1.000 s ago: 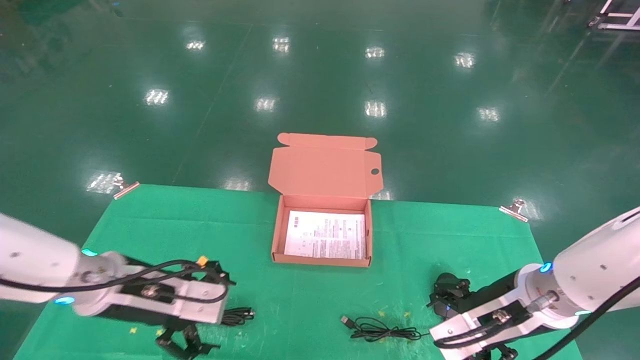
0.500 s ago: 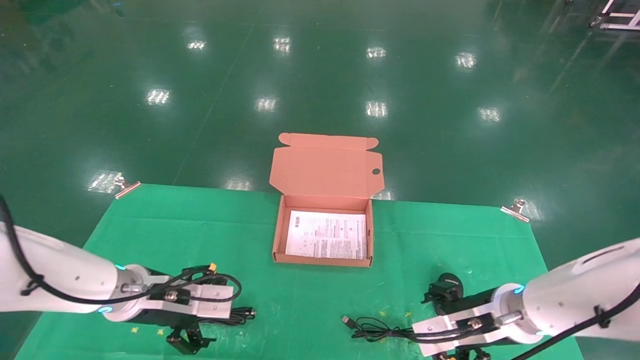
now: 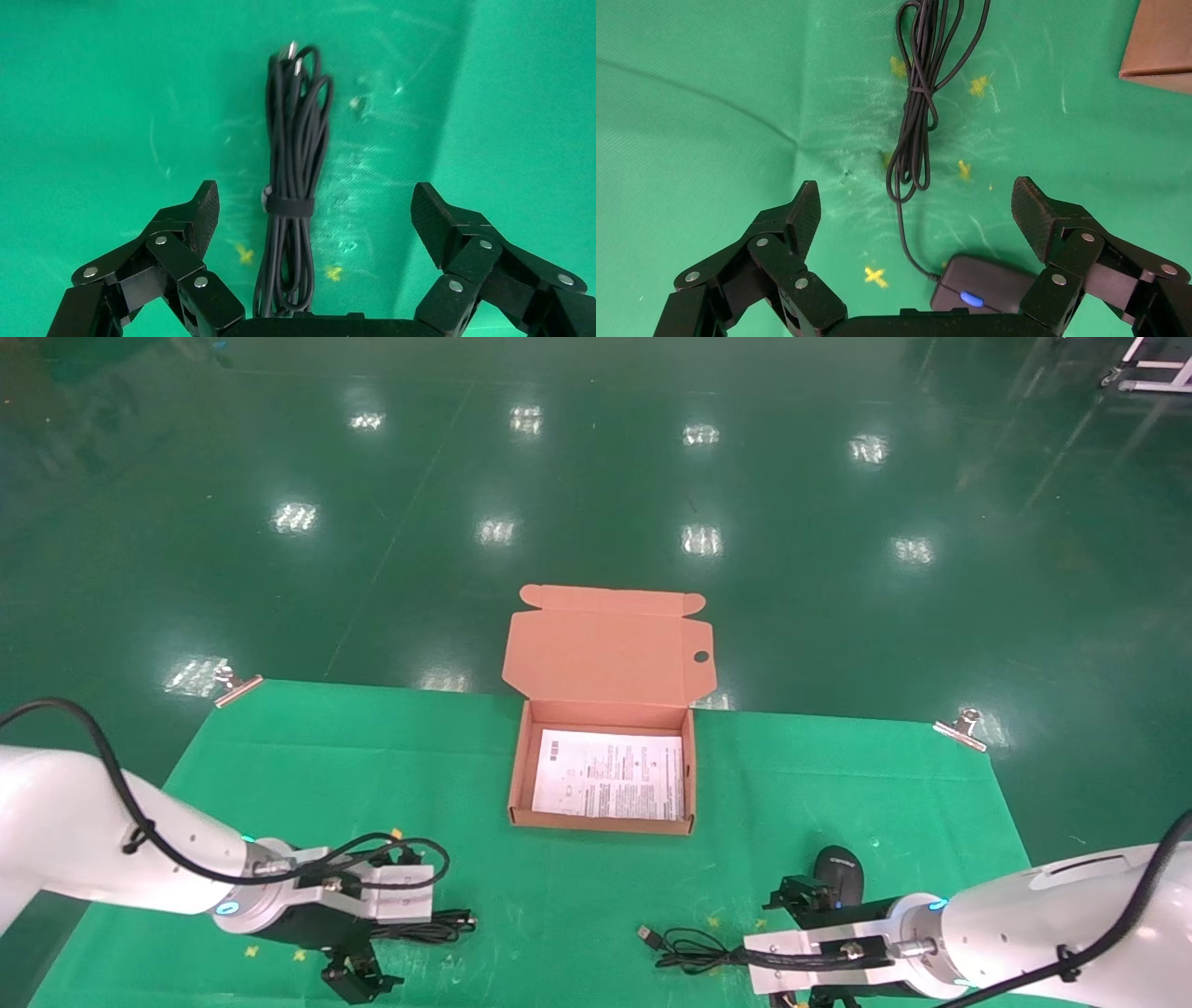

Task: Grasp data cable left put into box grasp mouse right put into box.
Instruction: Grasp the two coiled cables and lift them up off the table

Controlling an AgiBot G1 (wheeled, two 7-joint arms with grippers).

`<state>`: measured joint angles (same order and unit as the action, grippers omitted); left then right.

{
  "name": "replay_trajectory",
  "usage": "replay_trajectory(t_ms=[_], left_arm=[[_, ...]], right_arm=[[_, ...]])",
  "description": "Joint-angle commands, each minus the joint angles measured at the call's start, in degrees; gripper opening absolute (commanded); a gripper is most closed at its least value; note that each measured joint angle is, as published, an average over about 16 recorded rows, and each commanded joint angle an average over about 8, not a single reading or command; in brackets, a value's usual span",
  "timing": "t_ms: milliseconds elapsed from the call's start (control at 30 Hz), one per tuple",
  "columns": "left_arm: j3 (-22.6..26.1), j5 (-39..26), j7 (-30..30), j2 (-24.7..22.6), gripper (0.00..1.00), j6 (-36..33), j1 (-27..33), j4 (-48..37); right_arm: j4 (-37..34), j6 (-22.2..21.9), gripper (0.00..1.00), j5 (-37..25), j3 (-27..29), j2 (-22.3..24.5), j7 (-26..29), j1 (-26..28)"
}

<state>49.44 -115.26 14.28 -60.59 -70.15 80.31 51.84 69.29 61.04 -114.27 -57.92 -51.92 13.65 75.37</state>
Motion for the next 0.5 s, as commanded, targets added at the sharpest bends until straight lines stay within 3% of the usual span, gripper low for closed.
replay_trajectory(t_ms=[33,200,233,467,500], left_arm=[[-0.2,0.4,-0.8,-0.8,1.00,0.7,0.2,-3.0],[-0.2,0.7,-4.0,-2.4,1.00,2.1,1.0,-8.6],[-0.2,0.9,-4.7,-2.6,0.93,2.2,1.1,-9.6],[-0.1,1.6,-8.0,-3.7,0.06,2.3,1.5,-14.2],[-0.1,1.7,-8.1,-3.8,0.00,2.3,1.6,-14.4]], right_arm=[[-1.4,-1.0,1.00,0.3,0.0,-0.5,-0.7,-0.5],[-4.9,-2.7,0.99,1.6,0.2,-1.9,-3.2,-0.9],[-5.6,-3.0,0.93,1.9,0.3,-2.2,-3.8,-0.9],[-8.4,-4.0,0.08,3.5,0.5,-3.2,-6.5,-1.2],[-8.5,-4.1,0.02,3.5,0.5,-3.2,-6.6,-1.2]])
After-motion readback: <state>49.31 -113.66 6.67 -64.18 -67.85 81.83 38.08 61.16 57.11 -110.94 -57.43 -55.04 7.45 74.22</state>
